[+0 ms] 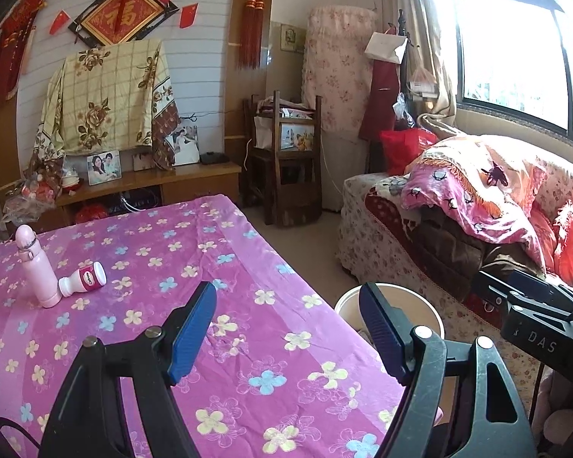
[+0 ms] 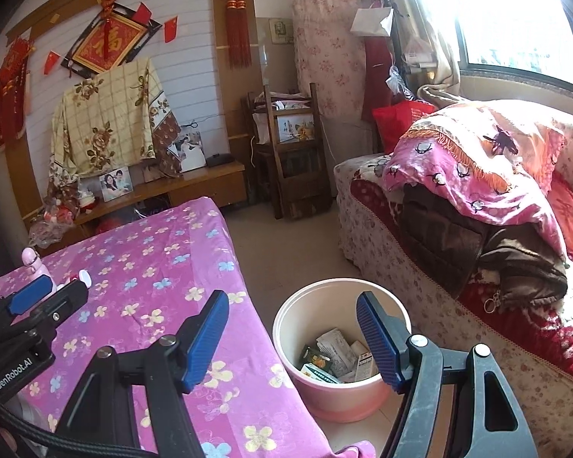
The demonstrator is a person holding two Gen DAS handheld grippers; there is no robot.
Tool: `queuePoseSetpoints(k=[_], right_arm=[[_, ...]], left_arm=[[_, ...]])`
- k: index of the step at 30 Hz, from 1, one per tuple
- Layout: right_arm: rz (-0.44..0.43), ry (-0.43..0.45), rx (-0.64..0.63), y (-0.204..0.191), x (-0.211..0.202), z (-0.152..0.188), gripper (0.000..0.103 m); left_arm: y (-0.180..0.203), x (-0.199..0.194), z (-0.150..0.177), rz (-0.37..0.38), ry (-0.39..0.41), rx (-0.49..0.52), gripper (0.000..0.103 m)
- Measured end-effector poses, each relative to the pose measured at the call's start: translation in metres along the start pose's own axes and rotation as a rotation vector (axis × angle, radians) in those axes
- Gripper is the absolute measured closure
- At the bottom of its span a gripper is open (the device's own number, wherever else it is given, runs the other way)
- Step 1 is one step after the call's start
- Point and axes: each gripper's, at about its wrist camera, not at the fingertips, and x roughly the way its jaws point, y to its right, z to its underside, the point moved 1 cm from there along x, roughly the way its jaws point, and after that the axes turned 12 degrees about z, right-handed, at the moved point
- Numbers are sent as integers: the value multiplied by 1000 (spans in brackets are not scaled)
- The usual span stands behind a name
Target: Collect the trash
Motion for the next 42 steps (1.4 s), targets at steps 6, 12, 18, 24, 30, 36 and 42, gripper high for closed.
queuePoseSetpoints(k=[6, 12, 18, 24, 30, 36, 42], right_arm=[[-2, 2, -2, 0, -3, 0, 30], [-1, 6, -9, -2, -5, 0, 30], [3, 7, -15, -2, -5, 1, 30], [6, 5, -22, -4, -4, 1, 30], [10, 5, -22, -3, -2, 2, 30], [8, -2, -22, -3, 0, 5, 30], [8, -11, -24, -3, 3, 6, 30]], left_arm=[[0, -1, 2, 5, -2, -3, 25], [-3, -2, 4, 2, 2, -9, 25], [-7, 1, 5, -1, -8, -24, 25], [-6, 2, 5, -4, -9, -21, 25], [-6, 4, 7, -1, -12, -17, 25], [-11, 6, 12, 6, -24, -18, 25], [-13, 8, 14, 12, -34, -14, 25]])
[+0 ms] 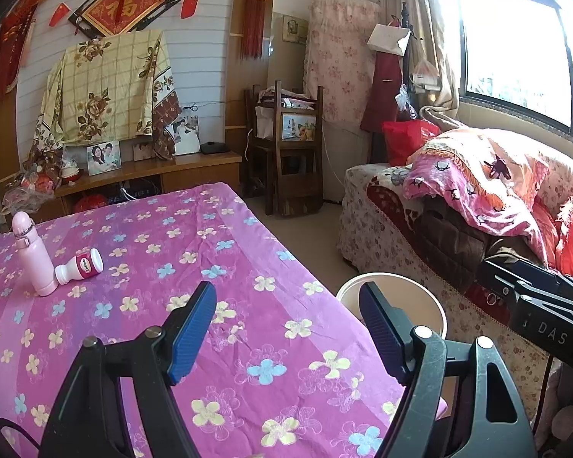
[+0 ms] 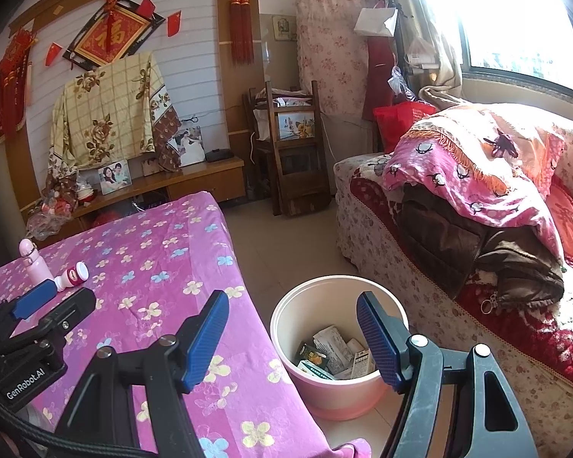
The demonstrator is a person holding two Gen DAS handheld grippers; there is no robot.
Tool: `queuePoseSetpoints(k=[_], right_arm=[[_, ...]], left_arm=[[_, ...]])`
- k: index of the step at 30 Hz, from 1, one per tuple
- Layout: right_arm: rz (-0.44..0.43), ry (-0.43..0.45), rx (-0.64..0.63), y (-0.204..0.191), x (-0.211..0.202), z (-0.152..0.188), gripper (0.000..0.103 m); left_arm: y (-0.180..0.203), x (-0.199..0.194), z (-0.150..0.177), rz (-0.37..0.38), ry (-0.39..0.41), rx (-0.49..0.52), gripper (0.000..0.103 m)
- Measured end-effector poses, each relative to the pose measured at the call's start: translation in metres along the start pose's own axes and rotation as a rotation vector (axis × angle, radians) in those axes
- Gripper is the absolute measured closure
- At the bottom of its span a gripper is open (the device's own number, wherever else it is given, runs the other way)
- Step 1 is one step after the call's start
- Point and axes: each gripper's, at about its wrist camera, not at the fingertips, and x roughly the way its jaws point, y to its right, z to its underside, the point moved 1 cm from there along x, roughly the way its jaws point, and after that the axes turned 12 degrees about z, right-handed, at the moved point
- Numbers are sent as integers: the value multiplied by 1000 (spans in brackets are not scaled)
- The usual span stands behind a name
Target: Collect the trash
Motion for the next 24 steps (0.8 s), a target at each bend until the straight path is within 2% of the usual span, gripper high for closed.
queuePoseSetpoints(k=[24], right_arm=[[1, -16, -9, 0, 6, 4, 30]], left_arm=[[1, 4, 4, 9, -12, -2, 25]])
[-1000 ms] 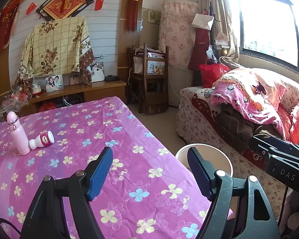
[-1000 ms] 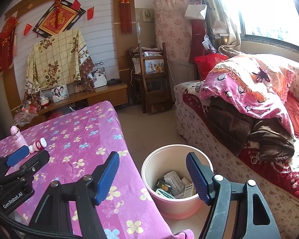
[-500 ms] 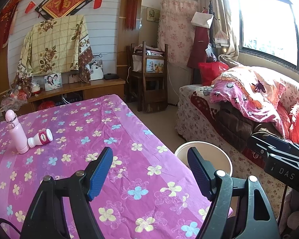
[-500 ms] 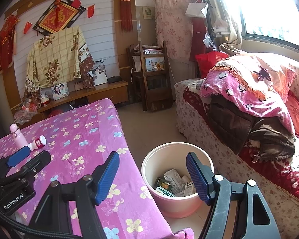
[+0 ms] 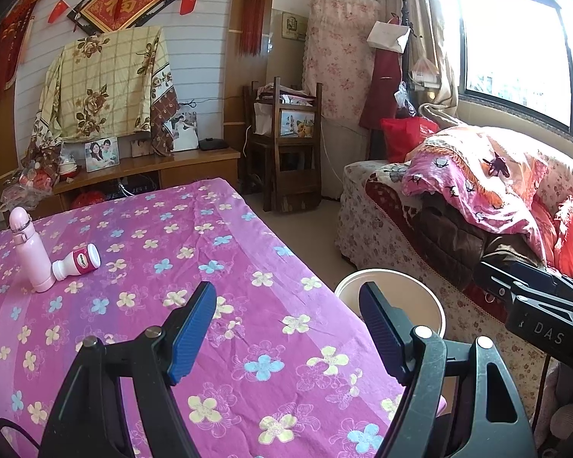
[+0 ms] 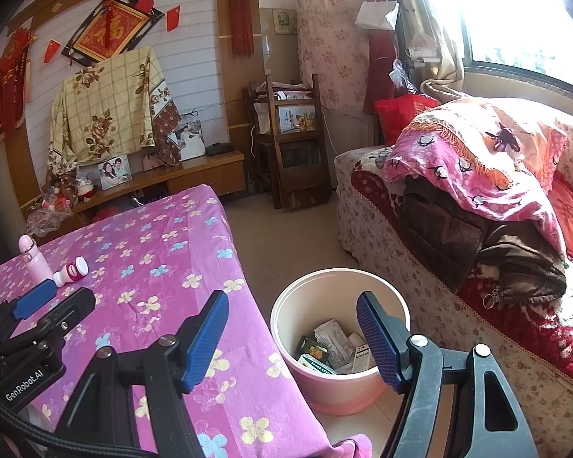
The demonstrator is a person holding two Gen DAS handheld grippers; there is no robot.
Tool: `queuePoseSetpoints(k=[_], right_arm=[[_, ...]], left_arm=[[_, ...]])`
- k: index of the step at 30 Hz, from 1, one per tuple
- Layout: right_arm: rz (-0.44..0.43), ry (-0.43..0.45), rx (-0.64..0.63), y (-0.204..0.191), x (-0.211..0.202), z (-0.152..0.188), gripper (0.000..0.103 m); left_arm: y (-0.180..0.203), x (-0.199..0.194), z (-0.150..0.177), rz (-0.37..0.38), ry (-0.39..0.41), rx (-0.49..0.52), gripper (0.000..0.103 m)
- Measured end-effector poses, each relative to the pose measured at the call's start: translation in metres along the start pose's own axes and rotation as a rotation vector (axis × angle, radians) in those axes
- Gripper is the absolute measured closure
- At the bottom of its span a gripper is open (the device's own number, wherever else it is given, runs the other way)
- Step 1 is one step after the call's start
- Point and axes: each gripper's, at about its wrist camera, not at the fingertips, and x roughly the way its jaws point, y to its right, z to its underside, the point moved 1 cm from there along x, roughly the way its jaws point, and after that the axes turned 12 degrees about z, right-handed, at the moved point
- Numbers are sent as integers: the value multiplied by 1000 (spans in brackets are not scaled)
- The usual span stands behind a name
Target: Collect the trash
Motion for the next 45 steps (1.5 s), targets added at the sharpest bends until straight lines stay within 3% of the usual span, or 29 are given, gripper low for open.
queuePoseSetpoints(k=[45], right_arm=[[9, -38, 1, 1, 10, 5, 30]], left_arm=[[0, 10, 9, 36, -47, -12, 25]])
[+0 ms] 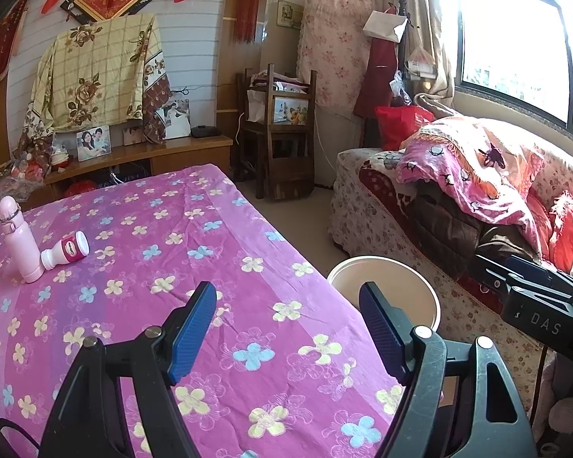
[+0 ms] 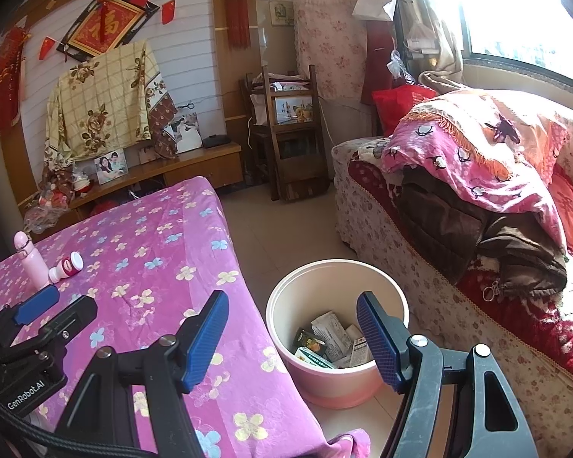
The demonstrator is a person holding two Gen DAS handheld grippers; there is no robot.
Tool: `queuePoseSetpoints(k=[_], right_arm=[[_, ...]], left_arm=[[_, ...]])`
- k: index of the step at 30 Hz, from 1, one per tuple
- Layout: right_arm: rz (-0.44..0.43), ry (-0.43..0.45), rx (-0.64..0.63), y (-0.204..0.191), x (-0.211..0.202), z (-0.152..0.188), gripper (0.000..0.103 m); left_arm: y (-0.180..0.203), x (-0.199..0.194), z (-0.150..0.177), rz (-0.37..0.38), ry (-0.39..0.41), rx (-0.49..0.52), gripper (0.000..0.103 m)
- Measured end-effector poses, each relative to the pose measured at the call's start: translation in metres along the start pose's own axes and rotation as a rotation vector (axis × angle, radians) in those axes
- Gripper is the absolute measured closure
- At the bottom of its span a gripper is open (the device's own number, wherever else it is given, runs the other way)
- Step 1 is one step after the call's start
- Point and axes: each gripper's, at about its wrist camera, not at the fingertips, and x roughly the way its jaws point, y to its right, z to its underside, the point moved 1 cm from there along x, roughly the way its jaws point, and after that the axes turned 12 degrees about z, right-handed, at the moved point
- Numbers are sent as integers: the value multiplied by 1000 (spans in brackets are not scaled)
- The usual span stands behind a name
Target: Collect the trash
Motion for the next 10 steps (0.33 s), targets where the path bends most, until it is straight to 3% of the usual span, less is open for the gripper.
queuePoseSetpoints(k=[5, 10], right_arm=[[-2, -9, -10, -4, 1, 1, 30], [-14, -25, -36, -16, 6, 1, 30]], left_arm=[[-10, 2, 2, 24, -15, -39, 25], [-23, 1, 7, -1, -15, -49, 25]])
